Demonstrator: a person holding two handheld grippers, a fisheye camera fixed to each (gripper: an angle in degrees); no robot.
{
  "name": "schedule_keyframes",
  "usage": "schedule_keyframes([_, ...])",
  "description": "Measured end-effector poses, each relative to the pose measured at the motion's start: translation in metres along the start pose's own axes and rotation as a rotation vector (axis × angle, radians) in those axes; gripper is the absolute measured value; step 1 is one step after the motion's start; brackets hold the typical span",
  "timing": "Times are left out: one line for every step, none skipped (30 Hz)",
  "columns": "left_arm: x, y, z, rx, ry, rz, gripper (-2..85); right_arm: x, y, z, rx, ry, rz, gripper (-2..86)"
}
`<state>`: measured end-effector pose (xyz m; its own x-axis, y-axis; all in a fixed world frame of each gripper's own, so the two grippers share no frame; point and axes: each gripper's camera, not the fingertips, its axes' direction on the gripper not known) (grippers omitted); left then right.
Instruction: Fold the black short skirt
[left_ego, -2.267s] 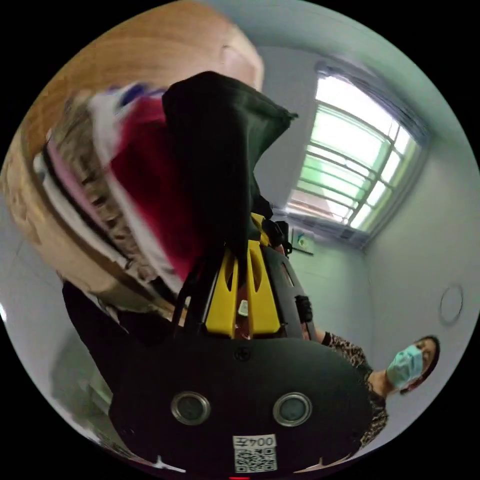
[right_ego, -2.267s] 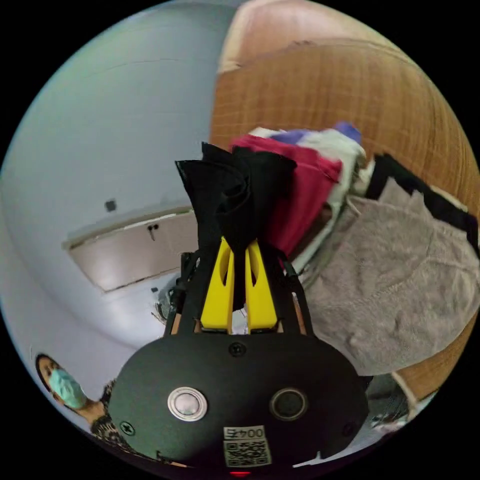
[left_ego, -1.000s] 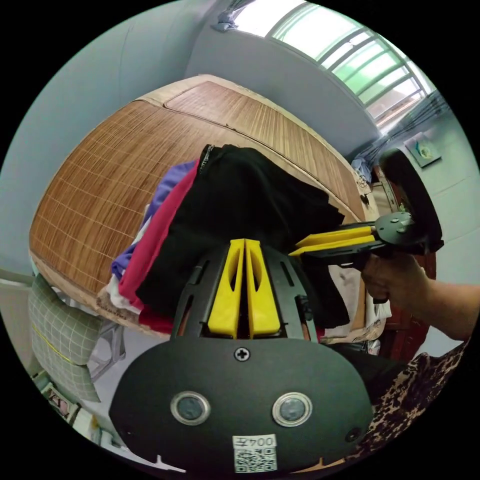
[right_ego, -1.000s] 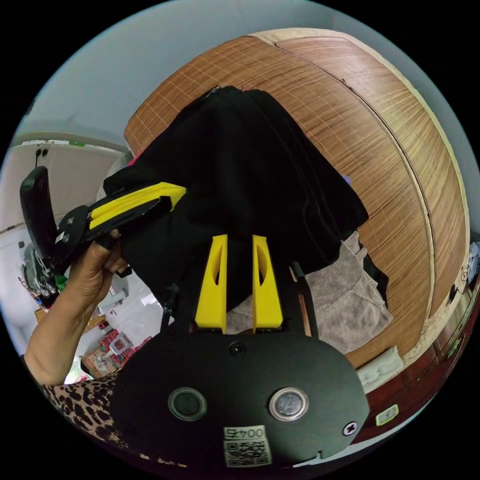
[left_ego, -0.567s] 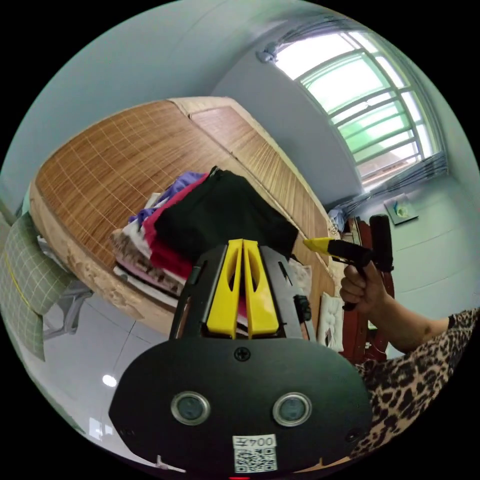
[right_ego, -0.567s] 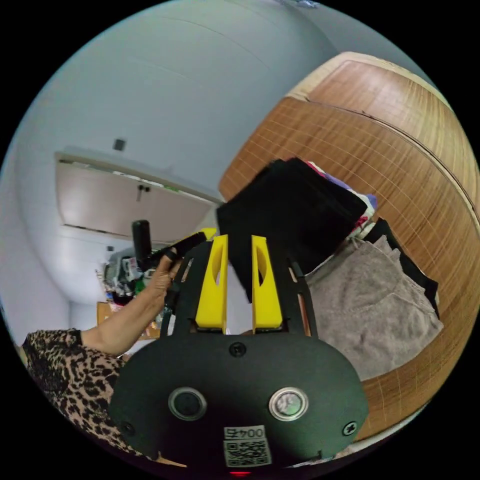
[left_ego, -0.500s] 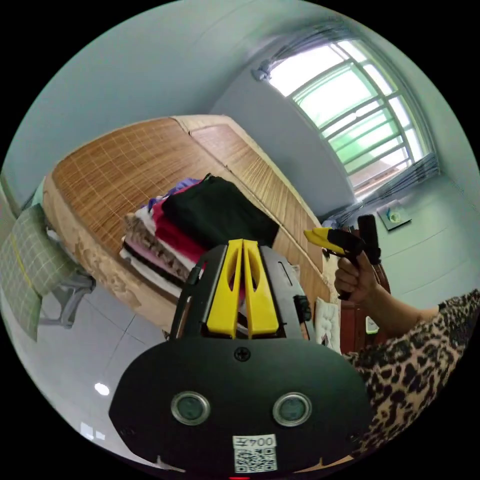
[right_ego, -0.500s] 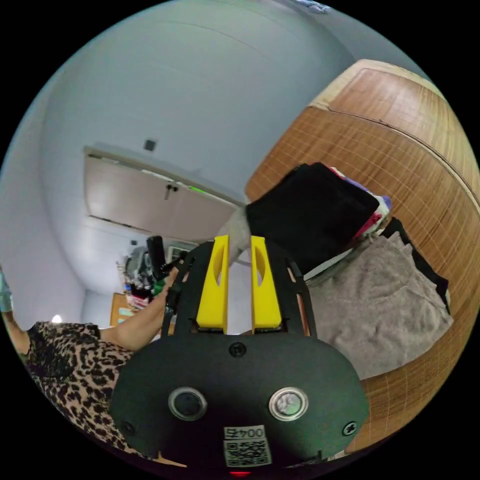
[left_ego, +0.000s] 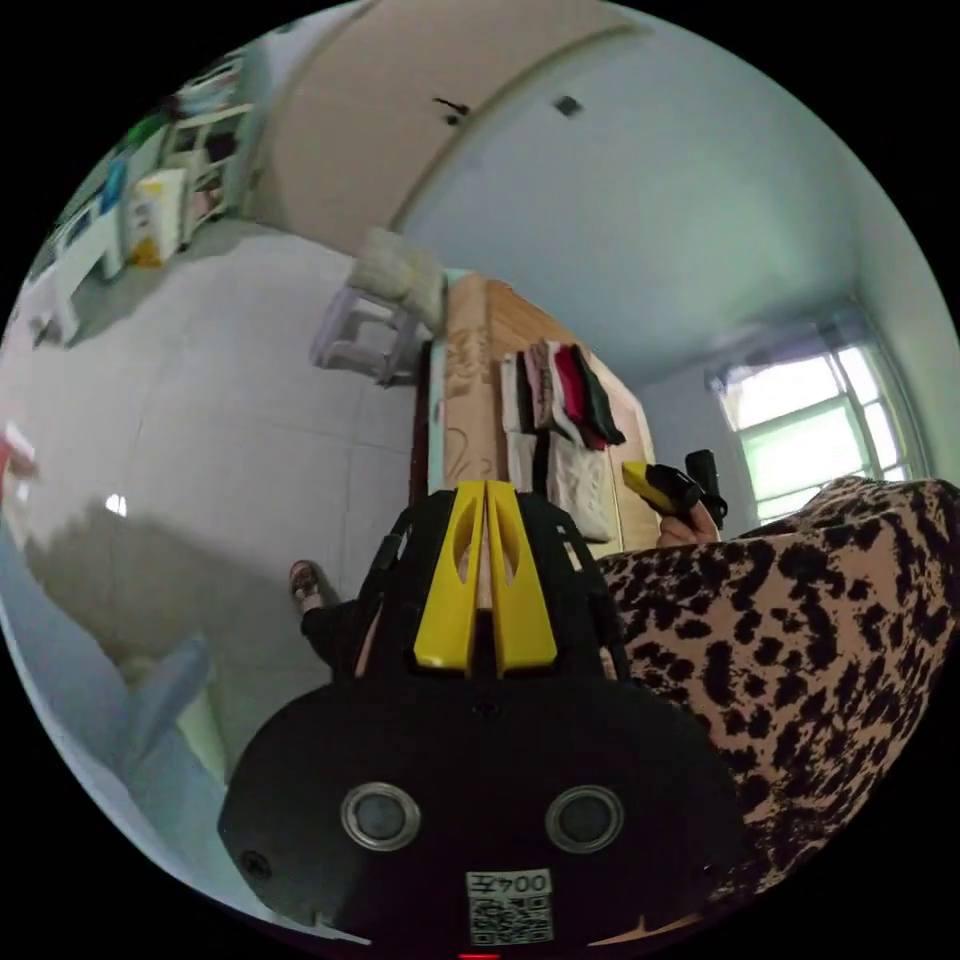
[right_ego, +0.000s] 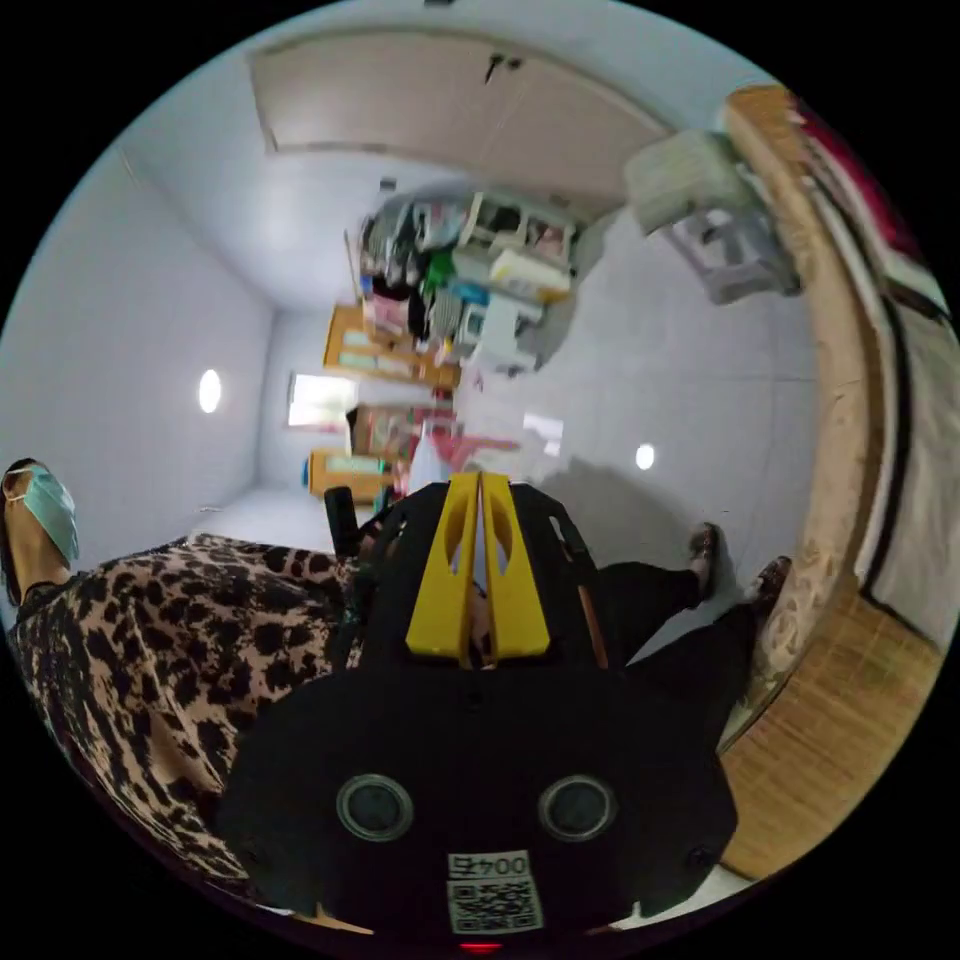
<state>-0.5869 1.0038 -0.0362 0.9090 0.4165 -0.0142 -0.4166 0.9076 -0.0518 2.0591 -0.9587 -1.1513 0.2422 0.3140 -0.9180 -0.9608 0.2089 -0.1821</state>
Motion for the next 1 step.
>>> schedule_keyframes([-0.0178,0.0295,-0.0353,0.062,0.0,-0.07,0.1,-0.0261,-0.0043,0.0388,-0.109,0.008,-0.049,-0.7])
